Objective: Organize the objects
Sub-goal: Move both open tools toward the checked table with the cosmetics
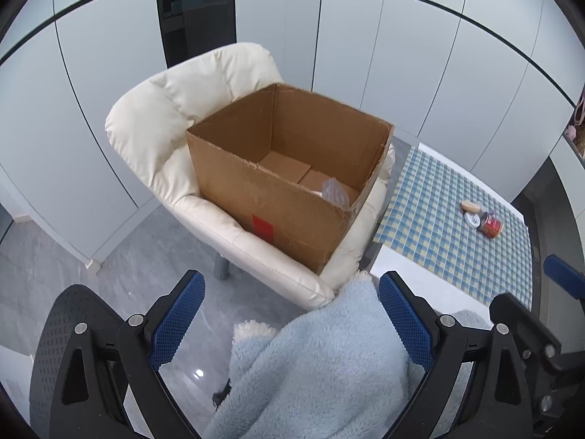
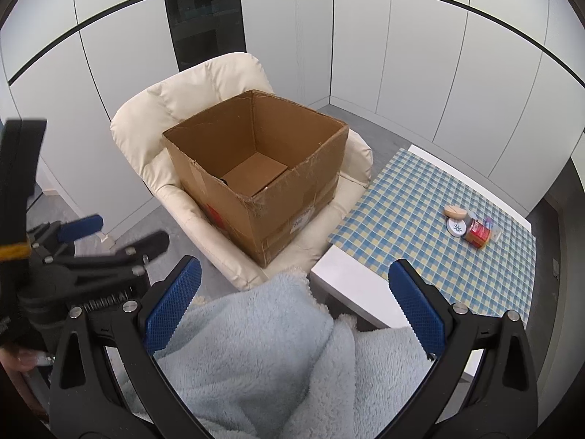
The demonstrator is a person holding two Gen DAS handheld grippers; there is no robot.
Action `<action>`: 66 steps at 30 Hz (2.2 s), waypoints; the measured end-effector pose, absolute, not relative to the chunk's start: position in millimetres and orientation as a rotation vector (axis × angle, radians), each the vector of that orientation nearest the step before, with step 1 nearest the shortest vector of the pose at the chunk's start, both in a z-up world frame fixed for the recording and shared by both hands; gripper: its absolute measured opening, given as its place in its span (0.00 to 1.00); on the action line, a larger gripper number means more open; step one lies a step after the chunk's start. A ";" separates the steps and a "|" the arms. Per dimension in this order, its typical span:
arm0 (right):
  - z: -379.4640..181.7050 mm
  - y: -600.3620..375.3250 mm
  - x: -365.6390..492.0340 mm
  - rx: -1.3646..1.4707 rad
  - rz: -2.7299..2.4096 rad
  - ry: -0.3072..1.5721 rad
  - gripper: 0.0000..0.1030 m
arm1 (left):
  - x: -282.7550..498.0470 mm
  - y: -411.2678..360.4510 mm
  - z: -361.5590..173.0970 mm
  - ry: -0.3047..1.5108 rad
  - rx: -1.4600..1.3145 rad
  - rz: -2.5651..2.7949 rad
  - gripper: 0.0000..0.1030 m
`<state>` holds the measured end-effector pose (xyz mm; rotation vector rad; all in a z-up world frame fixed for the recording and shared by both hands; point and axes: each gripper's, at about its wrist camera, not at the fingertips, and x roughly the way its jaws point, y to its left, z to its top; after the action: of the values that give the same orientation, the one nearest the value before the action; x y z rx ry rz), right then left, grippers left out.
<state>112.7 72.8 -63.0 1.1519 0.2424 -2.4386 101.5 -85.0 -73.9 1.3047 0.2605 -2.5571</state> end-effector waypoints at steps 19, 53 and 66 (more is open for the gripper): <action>-61.2 98.8 117.5 1.166 -2.473 0.190 1.00 | 90.4 -59.8 -78.5 0.180 1.339 -2.590 0.94; -65.9 192.9 128.3 1.286 -2.677 0.044 1.00 | 58.0 42.5 -77.2 -0.014 1.437 -2.822 0.94; -72.0 247.7 136.6 1.354 -2.781 -0.065 1.00 | 49.5 98.6 -83.7 -0.126 1.507 -2.909 0.94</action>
<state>136.6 247.7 -72.0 1.3536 -0.0649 -2.7807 49.5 98.6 -83.7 1.5070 -0.1256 -2.9091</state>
